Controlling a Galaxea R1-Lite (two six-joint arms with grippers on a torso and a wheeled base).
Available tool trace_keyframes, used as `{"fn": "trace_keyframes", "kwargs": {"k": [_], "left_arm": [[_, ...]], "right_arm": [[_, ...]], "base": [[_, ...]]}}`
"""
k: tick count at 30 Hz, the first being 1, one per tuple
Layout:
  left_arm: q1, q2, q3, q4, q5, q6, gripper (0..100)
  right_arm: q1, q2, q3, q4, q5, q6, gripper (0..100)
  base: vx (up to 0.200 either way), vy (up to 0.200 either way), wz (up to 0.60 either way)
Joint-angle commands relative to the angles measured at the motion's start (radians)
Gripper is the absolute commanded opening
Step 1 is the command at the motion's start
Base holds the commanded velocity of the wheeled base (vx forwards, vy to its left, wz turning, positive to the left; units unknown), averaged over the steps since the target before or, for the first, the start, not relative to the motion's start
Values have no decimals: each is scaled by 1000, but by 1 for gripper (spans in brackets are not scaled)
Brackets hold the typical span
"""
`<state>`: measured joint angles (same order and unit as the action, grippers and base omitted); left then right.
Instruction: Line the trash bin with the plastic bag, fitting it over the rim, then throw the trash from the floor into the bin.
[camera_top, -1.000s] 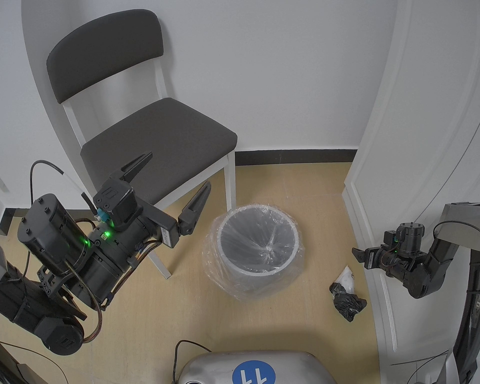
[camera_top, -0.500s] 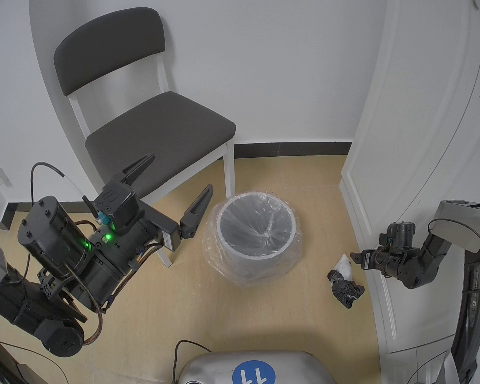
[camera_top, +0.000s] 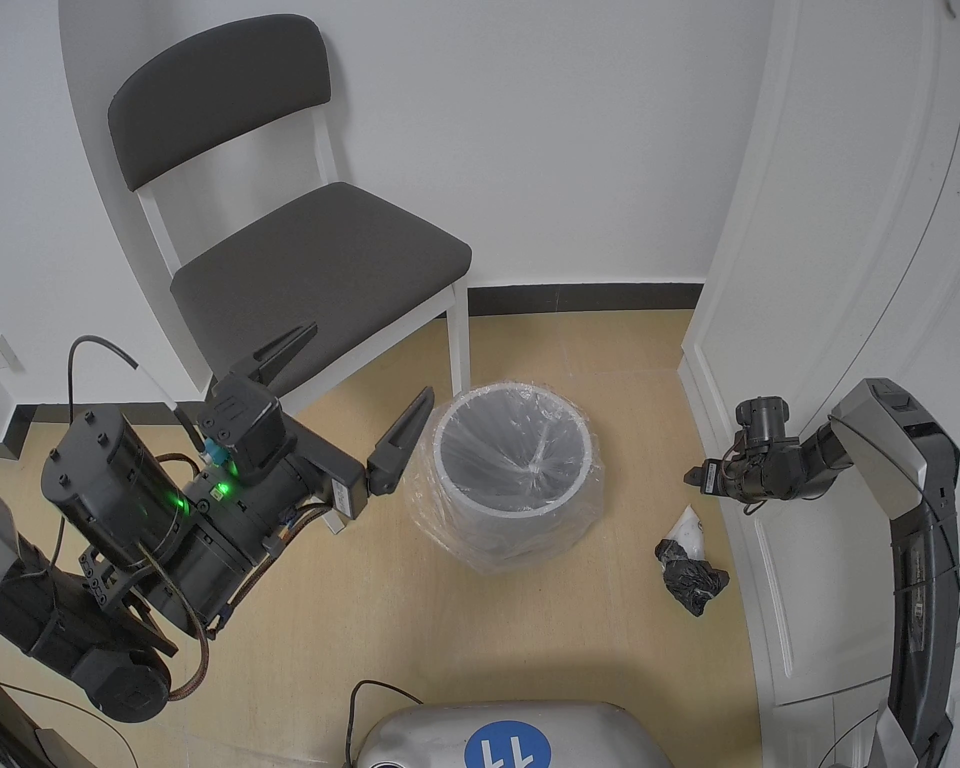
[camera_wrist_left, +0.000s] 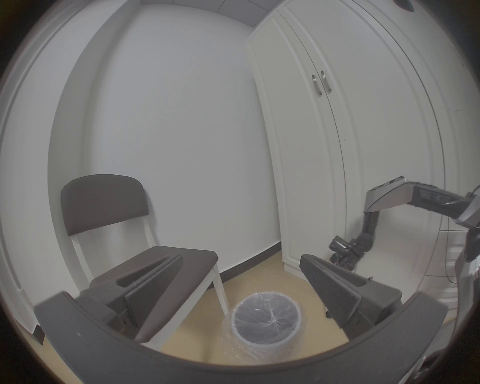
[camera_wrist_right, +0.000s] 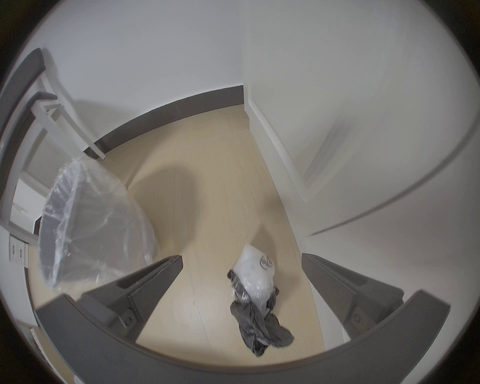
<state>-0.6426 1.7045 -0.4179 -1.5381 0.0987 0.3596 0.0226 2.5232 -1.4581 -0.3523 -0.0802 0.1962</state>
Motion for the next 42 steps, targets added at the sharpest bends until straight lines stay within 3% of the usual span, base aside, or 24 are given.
{"fn": "trace_keyframes", "kwargs": {"k": [1,2,3,8,42], "left_arm": [[-57,18,45,0,1,2,100],[-57,18,45,0,1,2,100],[-68,18,54,0,-1,2,100],[-77,14,64,0,-1,4,100],[-101,70,82,0,-1,10,100]], "right_arm": [[-15,289,-398,217,2,16,100],[-15,289,-398,217,2,16,100],[-15,367,-541,274,2,0,100],[-18,436,-542,296,0,-57,100],[-7,471,-542,339,-15,-109,100]], "base": [[0,0,0],[0,0,0],[0,0,0],[0,0,0],[0,0,0]]}}
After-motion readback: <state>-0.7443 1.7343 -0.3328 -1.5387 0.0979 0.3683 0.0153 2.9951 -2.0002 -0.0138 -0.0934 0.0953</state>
